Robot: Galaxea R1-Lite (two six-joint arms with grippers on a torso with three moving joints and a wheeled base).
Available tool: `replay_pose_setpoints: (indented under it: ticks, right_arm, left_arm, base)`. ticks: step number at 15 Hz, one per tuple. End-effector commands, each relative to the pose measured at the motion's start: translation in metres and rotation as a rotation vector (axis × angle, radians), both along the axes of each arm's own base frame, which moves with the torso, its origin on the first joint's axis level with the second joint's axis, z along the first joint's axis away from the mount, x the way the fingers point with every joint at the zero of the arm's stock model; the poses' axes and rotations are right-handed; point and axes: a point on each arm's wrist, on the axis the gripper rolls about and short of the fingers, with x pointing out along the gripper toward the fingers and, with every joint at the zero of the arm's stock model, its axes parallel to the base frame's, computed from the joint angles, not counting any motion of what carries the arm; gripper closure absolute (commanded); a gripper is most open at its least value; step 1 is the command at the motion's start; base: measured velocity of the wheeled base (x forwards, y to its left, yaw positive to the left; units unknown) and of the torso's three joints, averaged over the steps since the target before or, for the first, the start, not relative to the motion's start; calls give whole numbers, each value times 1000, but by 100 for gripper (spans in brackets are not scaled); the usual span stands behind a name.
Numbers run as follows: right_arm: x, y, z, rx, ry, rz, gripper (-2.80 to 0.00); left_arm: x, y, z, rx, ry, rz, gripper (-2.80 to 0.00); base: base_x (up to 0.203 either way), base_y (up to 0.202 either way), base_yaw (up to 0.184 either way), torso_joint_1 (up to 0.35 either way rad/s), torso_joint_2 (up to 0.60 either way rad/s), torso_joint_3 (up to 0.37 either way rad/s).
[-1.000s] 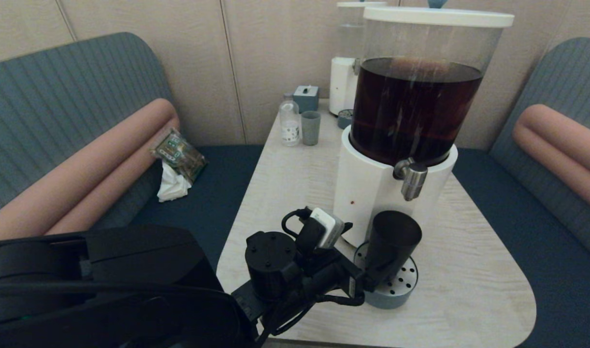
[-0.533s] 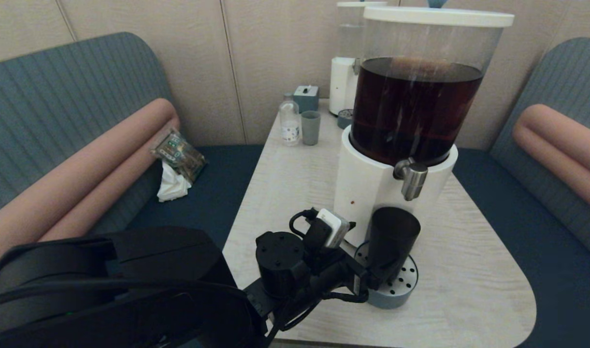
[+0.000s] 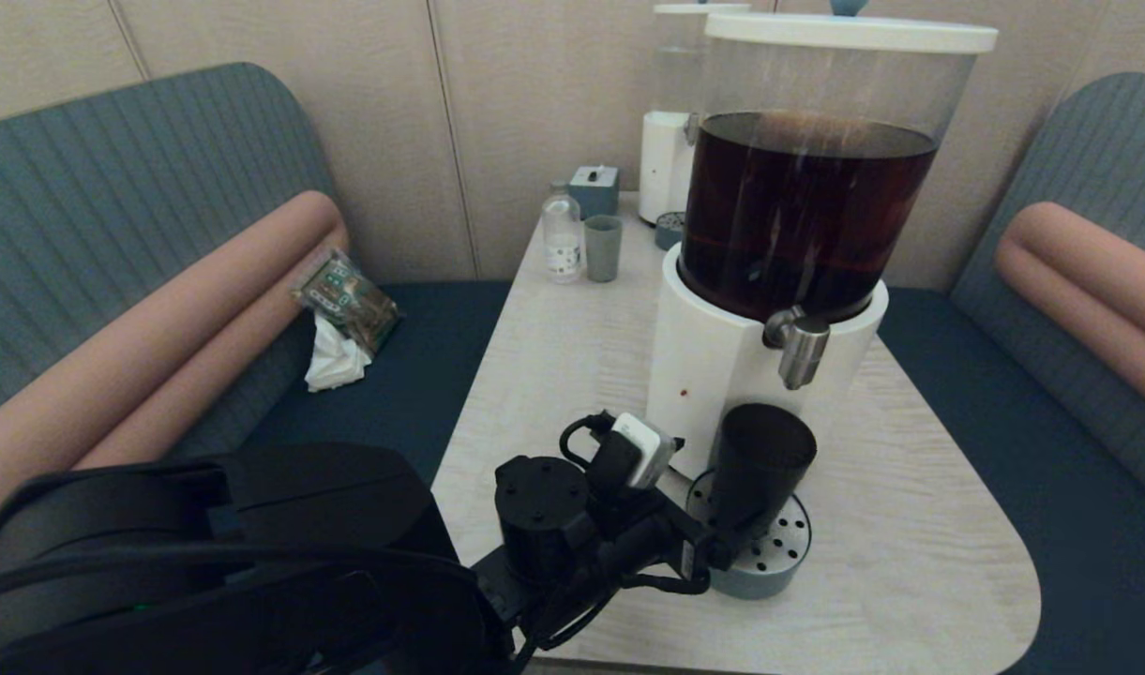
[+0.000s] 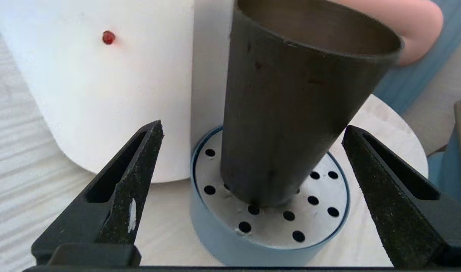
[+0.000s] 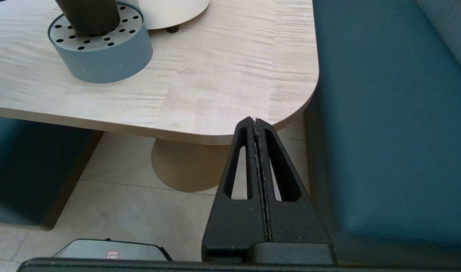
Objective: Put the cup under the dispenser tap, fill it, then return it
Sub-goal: Place the cup next to the water dispenser
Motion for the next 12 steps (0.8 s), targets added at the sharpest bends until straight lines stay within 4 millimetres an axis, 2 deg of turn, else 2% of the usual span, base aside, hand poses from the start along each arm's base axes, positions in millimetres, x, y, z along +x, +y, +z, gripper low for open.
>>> replay_pose_setpoints:
  ticks: [1, 12]
  right_arm:
    - [0, 0, 0, 0, 2, 1, 0]
    - [0, 0, 0, 0, 3, 0, 0]
  left_arm:
    - [-2, 2, 3, -6, -5, 1, -280]
    - [0, 2, 8, -15, -24, 10, -280]
  base:
    - [0, 0, 0, 0, 0, 0]
    - [0, 0, 0, 0, 0, 0]
